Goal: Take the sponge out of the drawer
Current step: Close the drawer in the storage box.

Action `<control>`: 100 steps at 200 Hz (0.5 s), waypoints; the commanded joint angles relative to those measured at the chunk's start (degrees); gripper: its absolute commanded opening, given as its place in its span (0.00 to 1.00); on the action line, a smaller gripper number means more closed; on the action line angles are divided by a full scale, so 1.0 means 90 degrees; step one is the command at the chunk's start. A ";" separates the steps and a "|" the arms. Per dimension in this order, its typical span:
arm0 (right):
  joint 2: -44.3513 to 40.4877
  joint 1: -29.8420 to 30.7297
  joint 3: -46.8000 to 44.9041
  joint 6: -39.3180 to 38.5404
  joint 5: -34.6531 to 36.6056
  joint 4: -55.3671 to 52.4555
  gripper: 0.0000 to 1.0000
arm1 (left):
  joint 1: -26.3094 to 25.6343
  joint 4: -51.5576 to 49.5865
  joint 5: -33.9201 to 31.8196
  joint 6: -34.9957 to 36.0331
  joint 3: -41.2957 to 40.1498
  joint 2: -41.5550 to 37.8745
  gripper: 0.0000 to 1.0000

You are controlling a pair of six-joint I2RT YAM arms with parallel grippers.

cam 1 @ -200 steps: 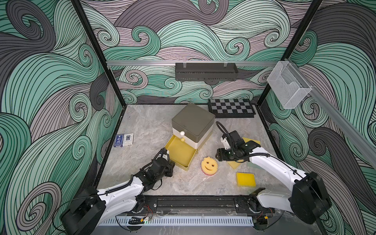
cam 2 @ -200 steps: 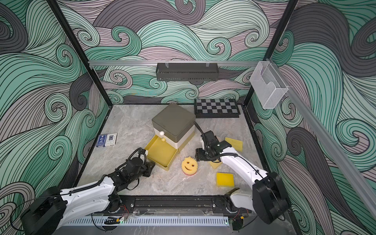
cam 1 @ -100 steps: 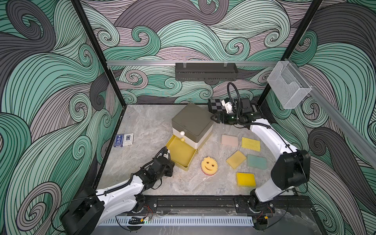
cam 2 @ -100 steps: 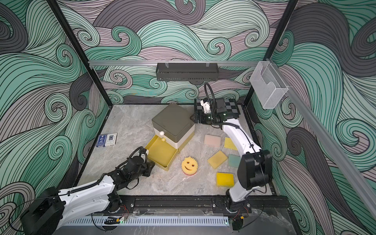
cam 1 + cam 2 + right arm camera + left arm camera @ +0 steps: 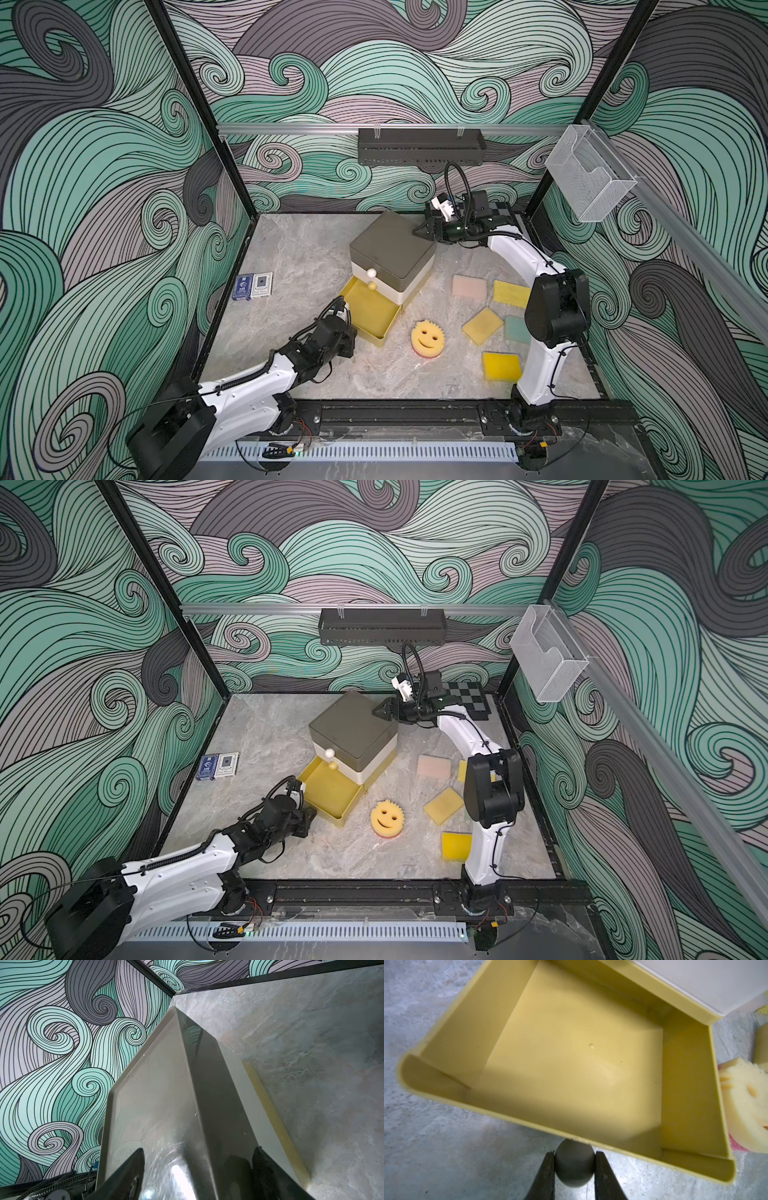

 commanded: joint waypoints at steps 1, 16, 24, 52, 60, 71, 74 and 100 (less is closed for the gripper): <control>-0.0013 0.0172 -0.0051 -0.0210 -0.0738 0.0148 0.80 | -0.0038 0.0357 -0.0042 0.0200 0.0259 0.0154 0.11; -0.0091 0.0210 -0.0211 -0.0264 -0.0821 0.0160 0.80 | -0.0038 0.0574 -0.0067 0.0263 0.0302 0.0387 0.11; -0.0131 0.0221 -0.0302 -0.0291 -0.0864 0.0154 0.80 | -0.0030 0.0685 -0.0092 0.0325 0.0358 0.0543 0.11; -0.0243 0.0251 -0.0551 -0.0332 -0.0979 0.0188 0.80 | 0.0019 0.1101 -0.0160 0.0606 0.0689 0.1137 0.11; -0.0273 0.0264 -0.0619 -0.0336 -0.1014 0.0200 0.80 | 0.0051 0.1224 -0.0138 0.0662 0.0800 0.1314 0.11; -0.0307 0.0260 -0.0701 -0.0369 -0.1041 0.0208 0.80 | 0.0079 0.1358 -0.0097 0.0738 0.0965 0.1524 0.11; -0.0314 0.0265 -0.0717 -0.0374 -0.1043 0.0208 0.80 | 0.0079 0.1414 -0.0093 0.0756 0.0999 0.1588 0.11; -0.0341 0.0279 -0.0812 -0.0405 -0.1136 0.0194 0.80 | 0.0162 0.1764 0.0006 0.0850 0.1312 0.2085 0.11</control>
